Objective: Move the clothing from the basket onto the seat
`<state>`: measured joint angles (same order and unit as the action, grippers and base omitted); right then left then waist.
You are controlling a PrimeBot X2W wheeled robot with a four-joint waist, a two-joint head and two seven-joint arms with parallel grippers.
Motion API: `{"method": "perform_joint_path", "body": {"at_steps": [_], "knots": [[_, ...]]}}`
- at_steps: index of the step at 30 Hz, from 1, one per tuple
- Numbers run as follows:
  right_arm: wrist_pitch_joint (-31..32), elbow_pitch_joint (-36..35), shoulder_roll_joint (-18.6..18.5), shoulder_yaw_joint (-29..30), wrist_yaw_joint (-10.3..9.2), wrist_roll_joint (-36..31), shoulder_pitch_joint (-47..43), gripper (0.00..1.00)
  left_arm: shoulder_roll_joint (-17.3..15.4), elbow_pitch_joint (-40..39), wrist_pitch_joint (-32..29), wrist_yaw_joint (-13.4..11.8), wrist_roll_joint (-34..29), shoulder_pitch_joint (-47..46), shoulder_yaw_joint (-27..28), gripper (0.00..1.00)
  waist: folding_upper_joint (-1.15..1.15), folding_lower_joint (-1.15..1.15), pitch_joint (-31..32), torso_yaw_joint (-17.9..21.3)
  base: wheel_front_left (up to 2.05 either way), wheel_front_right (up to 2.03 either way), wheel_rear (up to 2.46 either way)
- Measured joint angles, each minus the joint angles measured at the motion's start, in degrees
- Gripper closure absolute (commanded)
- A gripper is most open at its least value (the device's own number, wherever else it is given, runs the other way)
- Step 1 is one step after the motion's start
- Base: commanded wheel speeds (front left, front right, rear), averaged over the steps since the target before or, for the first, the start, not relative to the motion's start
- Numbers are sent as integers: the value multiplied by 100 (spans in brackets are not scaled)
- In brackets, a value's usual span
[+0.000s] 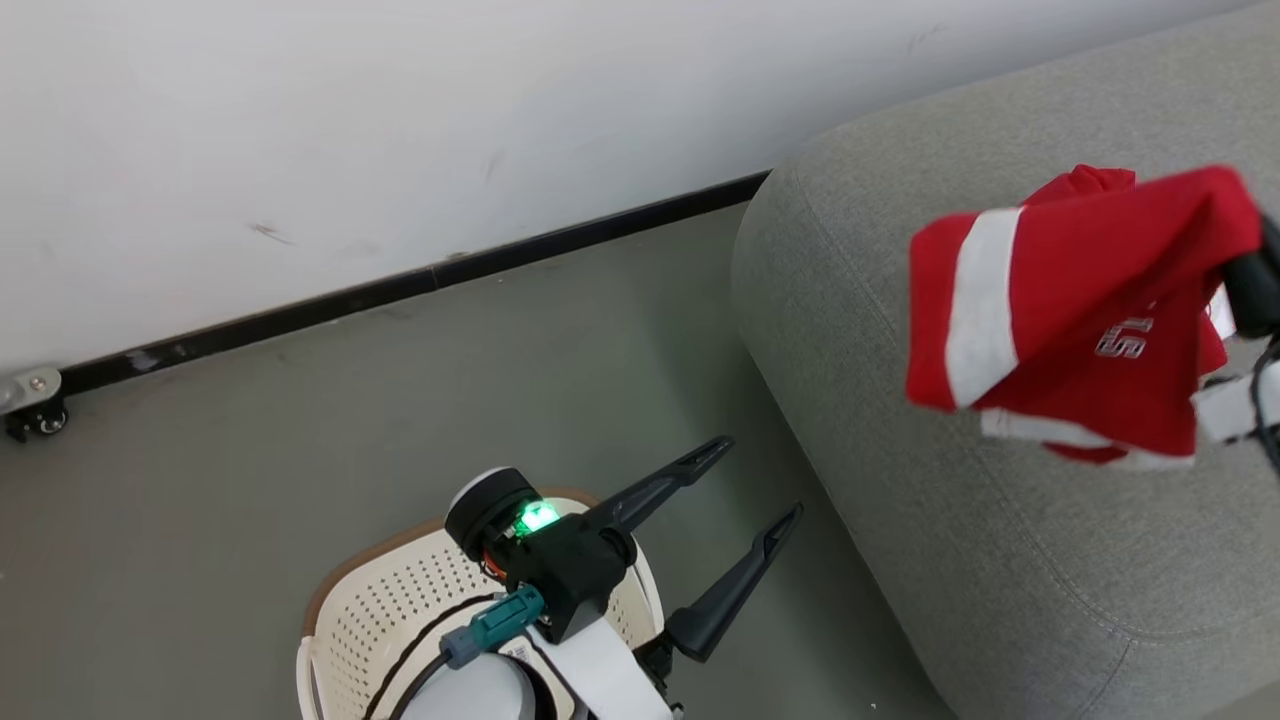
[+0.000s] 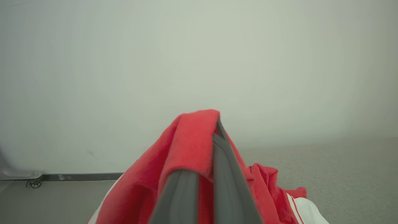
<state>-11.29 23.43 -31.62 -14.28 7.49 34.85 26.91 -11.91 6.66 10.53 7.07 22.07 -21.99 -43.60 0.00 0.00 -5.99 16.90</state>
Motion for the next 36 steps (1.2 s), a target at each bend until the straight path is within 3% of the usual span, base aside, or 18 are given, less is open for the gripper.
{"method": "perform_joint_path", "body": {"at_steps": [11,28,32,36], "knots": [[286,303,-566,590,0,-158,1070,100,-33,-205,-155,-52,-121,-290,40,0,0,0,-438,-72,0,0,0],[408,1160,-1588,1857,0,-167,1858,100,-93,-563,-379,-100,-326,-737,77,0,0,0,-1186,-202,0,0,0],[405,1386,-1464,1813,0,-186,1751,100,-94,-625,-402,-100,-422,-801,80,0,0,0,-1335,-233,0,0,0],[345,1678,-964,1711,0,-144,1408,100,-90,-680,-435,-100,-444,-928,76,0,0,0,-1475,-270,0,0,0]]}}
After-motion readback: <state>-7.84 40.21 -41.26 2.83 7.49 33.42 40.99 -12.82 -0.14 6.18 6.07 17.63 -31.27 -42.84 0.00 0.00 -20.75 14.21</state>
